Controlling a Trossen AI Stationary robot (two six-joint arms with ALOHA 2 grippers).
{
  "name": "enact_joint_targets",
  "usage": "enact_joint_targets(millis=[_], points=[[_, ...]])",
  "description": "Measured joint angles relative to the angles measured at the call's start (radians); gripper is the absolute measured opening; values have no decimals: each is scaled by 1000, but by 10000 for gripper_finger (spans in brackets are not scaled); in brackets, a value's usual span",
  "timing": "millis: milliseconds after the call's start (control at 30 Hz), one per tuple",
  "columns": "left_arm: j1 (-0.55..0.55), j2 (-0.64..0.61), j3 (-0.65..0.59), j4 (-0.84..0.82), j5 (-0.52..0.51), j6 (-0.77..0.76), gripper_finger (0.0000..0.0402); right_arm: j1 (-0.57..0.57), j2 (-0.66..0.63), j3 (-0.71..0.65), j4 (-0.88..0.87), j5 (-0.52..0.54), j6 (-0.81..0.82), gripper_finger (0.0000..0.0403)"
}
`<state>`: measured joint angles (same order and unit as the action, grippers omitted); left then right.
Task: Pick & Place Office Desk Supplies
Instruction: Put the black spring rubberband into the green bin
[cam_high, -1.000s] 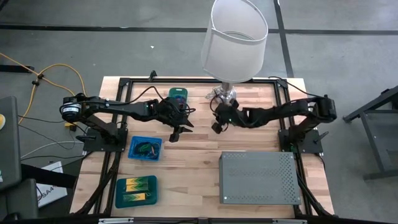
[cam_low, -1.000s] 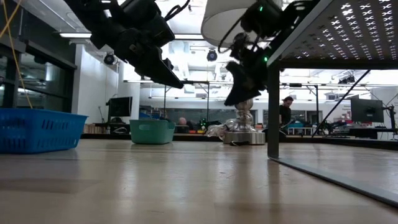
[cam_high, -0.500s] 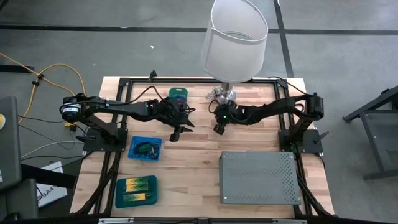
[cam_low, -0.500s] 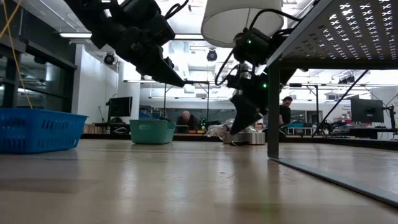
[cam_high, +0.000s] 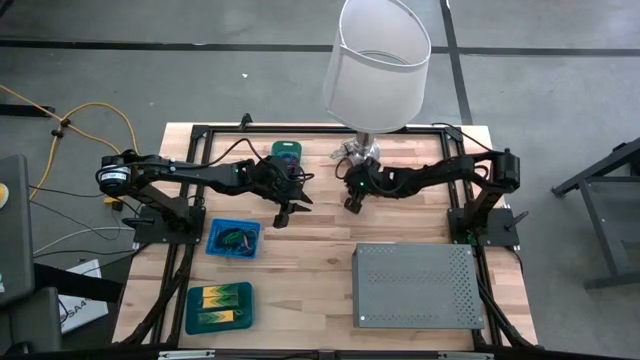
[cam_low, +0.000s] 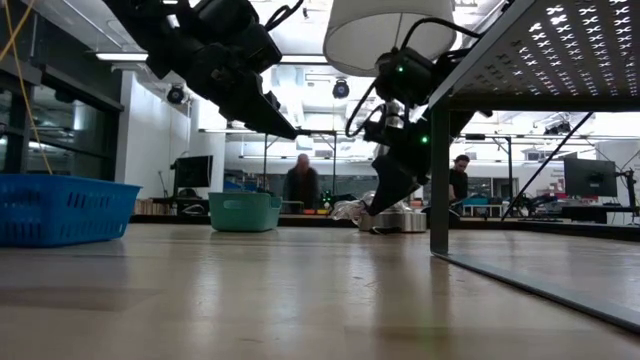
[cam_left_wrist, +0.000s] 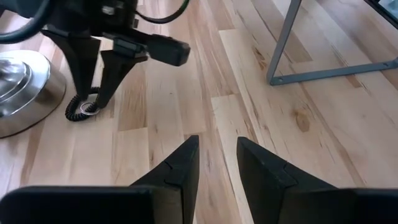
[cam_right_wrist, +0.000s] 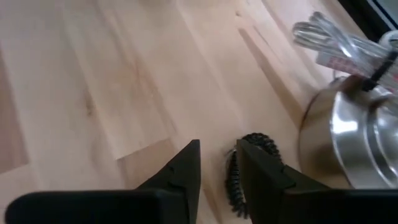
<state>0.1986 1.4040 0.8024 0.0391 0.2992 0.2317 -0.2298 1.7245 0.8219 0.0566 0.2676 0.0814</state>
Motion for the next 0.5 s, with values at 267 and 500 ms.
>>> enact_joint_targets(millis=[267,500], points=[[0,0,0,0,0,0,102,-34,0,0,-27,-7,71,123],[0,0,0,0,0,0,102,-33,0,0,-56,-9,54,117]])
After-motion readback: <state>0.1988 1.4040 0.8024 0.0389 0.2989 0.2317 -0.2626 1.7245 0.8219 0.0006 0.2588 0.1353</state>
